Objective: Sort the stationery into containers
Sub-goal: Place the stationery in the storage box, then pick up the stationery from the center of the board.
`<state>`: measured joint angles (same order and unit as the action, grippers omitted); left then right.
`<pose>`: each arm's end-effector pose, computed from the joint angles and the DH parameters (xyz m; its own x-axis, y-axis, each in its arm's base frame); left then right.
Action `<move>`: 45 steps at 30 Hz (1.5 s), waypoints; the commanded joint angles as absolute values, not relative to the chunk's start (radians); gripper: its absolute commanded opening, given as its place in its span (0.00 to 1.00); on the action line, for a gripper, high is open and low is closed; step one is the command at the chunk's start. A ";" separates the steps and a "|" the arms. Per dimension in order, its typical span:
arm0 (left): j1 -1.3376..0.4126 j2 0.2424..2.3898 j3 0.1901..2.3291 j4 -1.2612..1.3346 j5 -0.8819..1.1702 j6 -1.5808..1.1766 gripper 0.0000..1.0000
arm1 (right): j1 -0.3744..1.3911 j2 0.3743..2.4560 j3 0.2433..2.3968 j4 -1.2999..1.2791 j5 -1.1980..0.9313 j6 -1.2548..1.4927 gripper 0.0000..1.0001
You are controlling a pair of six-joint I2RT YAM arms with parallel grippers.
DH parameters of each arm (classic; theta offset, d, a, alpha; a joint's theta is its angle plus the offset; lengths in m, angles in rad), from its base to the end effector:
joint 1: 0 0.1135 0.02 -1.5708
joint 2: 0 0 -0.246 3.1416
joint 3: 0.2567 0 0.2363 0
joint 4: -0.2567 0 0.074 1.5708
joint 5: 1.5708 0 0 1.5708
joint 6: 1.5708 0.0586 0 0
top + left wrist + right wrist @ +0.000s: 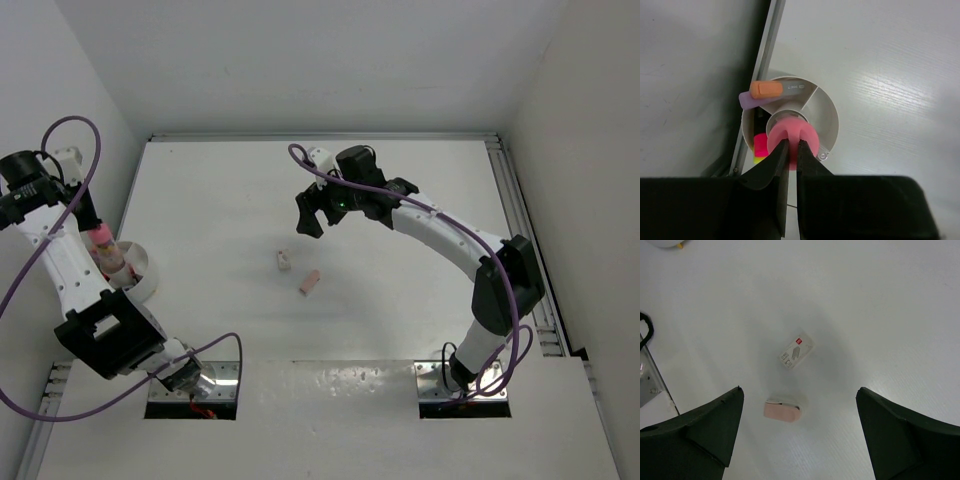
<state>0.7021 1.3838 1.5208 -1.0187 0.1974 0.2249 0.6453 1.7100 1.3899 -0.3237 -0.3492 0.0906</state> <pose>0.2182 0.1695 0.3444 -0.6944 -0.3010 -0.6536 -0.3931 0.9195 -0.0058 0.3021 0.2525 0.2647 -0.5485 -0.3065 -0.7780 -0.7372 0.6164 0.2769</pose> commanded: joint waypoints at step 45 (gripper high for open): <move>0.308 1.266 1.470 -0.904 0.474 0.247 0.49 | 0.595 1.830 1.410 -0.408 -0.422 0.033 0.67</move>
